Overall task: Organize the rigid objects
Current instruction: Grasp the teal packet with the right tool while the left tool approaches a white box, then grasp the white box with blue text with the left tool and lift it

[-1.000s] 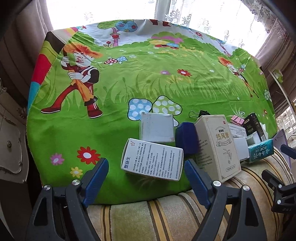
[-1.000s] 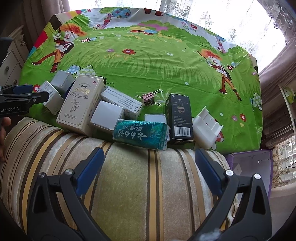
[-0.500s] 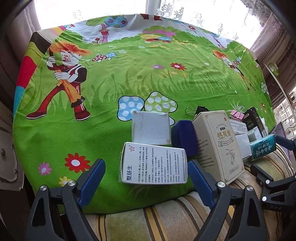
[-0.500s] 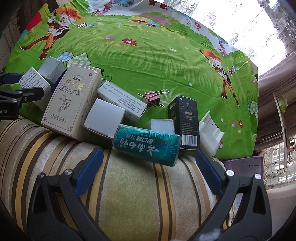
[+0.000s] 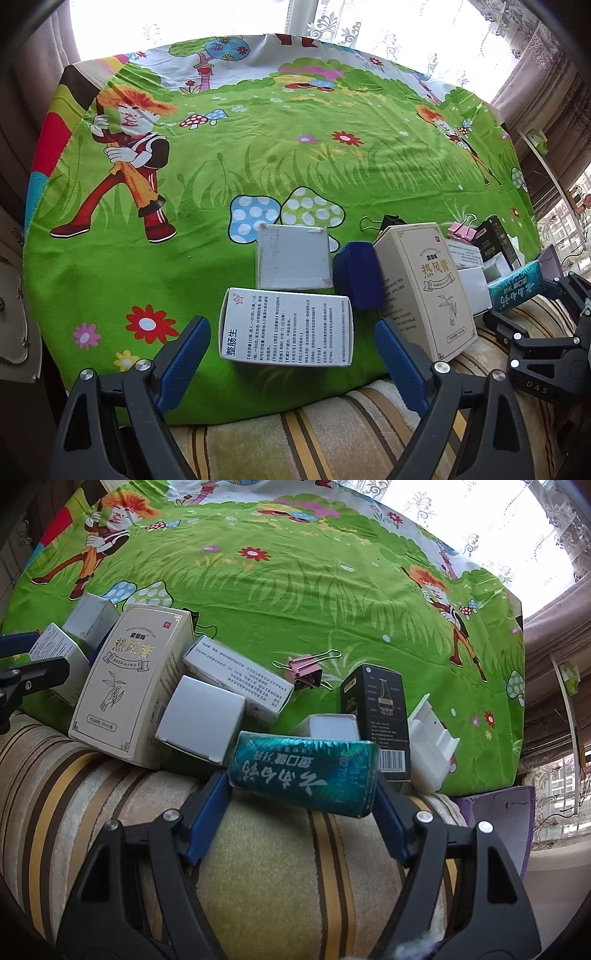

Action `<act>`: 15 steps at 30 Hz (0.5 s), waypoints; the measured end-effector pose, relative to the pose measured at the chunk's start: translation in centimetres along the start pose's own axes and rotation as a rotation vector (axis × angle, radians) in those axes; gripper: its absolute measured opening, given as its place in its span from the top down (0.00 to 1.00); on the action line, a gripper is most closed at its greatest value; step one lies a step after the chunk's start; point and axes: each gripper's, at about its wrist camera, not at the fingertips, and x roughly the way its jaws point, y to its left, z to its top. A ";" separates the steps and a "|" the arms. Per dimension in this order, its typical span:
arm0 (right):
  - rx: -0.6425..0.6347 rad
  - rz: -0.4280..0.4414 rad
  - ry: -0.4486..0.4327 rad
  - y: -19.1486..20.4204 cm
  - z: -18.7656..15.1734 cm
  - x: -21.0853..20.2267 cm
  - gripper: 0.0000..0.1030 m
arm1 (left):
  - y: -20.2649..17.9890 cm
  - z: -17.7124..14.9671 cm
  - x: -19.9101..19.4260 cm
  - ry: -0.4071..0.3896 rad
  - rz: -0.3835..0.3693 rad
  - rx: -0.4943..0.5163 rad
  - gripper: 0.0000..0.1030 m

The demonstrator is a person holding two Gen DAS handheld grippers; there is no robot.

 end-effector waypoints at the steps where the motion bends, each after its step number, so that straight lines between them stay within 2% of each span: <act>1: -0.001 0.004 -0.007 0.0 0.0 -0.1 0.26 | -0.1 0.0 0.0 0.002 0.001 0.005 0.11; 9: 0.033 0.048 -0.068 -1.0 -0.4 -1.6 0.26 | -0.8 -0.1 0.6 0.031 0.010 0.040 0.11; 13: 0.045 0.075 -0.112 -1.5 -0.5 -2.6 0.26 | -0.5 -0.1 1.2 0.052 0.034 0.022 0.11; 14: 0.049 0.084 -0.121 -1.6 -0.6 -2.8 0.26 | -0.4 -0.1 1.2 0.053 0.035 0.018 0.14; 15: 0.053 0.095 -0.129 -1.7 -0.7 -3.1 0.26 | -0.3 -0.1 1.2 0.052 0.038 0.014 0.22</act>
